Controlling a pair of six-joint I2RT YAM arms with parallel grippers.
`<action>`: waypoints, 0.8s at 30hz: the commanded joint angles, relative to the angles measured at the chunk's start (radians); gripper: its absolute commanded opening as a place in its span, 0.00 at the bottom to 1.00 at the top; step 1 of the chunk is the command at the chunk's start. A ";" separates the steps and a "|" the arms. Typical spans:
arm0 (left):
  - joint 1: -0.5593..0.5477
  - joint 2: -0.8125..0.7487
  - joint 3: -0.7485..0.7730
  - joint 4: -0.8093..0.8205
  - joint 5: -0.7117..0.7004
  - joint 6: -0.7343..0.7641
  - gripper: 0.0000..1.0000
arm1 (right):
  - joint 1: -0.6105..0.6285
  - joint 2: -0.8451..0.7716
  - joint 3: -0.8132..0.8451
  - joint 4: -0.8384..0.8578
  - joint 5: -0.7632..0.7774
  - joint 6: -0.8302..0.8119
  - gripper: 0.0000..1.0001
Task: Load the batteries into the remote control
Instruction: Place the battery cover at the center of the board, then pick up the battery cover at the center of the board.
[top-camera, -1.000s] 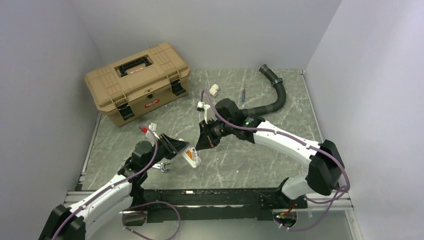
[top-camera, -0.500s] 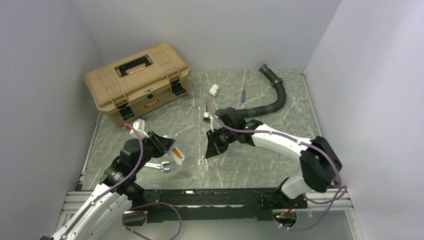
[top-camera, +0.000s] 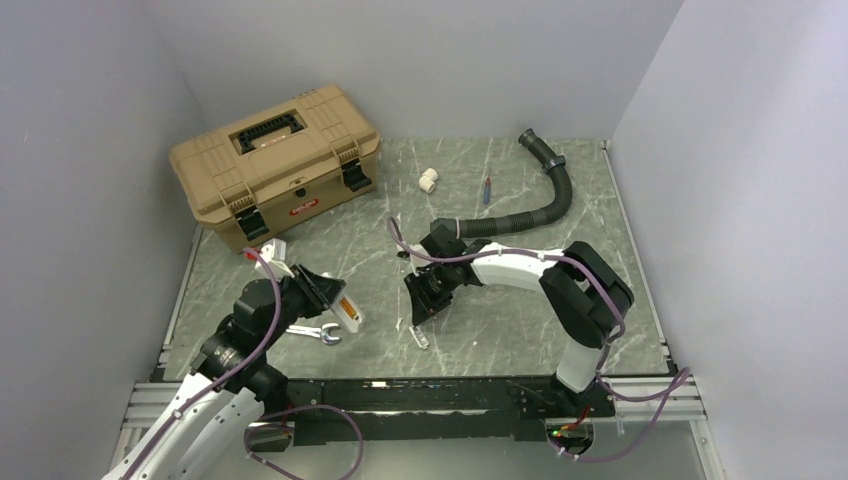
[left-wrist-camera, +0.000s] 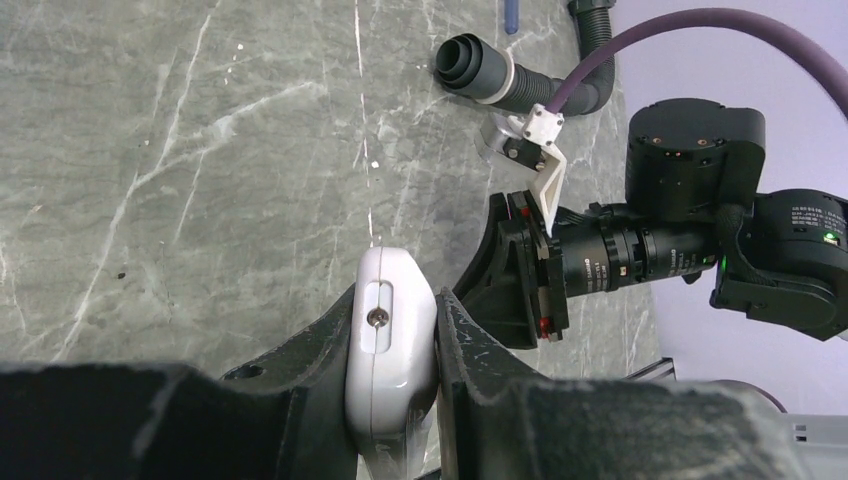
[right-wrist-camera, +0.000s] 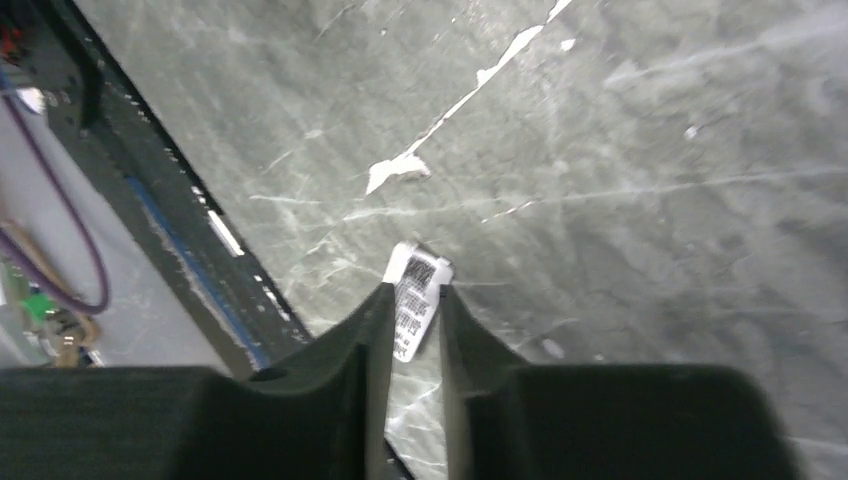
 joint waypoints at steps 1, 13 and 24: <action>0.005 -0.021 0.034 0.008 -0.014 0.009 0.00 | -0.001 0.007 0.051 -0.004 0.075 -0.033 0.37; 0.005 0.002 0.055 0.015 -0.001 0.020 0.00 | 0.073 -0.206 -0.074 0.018 0.406 0.158 0.69; 0.009 0.012 0.046 0.052 0.030 -0.021 0.00 | 0.355 -0.222 -0.106 0.016 0.808 0.336 0.66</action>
